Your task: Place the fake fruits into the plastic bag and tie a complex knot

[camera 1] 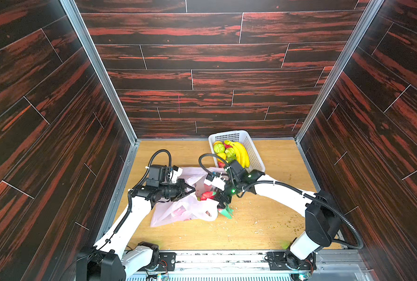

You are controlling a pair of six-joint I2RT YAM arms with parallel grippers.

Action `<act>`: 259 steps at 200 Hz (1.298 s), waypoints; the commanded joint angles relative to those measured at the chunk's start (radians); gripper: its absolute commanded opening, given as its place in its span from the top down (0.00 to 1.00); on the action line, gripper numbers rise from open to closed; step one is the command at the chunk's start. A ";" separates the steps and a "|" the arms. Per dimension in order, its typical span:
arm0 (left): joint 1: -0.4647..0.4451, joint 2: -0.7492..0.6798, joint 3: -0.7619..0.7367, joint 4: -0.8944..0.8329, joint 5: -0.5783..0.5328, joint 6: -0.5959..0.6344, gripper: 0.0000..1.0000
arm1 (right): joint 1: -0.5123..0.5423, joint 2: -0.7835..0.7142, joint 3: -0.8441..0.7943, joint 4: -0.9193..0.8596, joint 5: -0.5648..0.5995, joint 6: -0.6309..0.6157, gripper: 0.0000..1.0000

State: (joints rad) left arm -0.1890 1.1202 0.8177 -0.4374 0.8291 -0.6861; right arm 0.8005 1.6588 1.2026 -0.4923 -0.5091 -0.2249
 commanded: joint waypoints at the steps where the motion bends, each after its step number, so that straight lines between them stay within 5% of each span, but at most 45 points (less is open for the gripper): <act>1: 0.003 -0.044 0.028 0.009 0.010 -0.012 1.00 | 0.009 -0.037 0.014 0.069 -0.034 0.039 0.56; 146: -0.003 -0.070 0.035 -0.103 0.045 0.079 1.00 | -0.005 0.224 0.481 -0.268 0.069 0.204 0.56; 259: -0.009 -0.077 0.024 -0.055 0.038 0.034 1.00 | -0.020 0.267 0.431 -0.233 0.126 0.197 0.55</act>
State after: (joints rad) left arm -0.1909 1.0649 0.8268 -0.5049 0.8543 -0.6495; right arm 0.7887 1.8984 1.6180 -0.7368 -0.3721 -0.0223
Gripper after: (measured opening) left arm 0.068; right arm 0.917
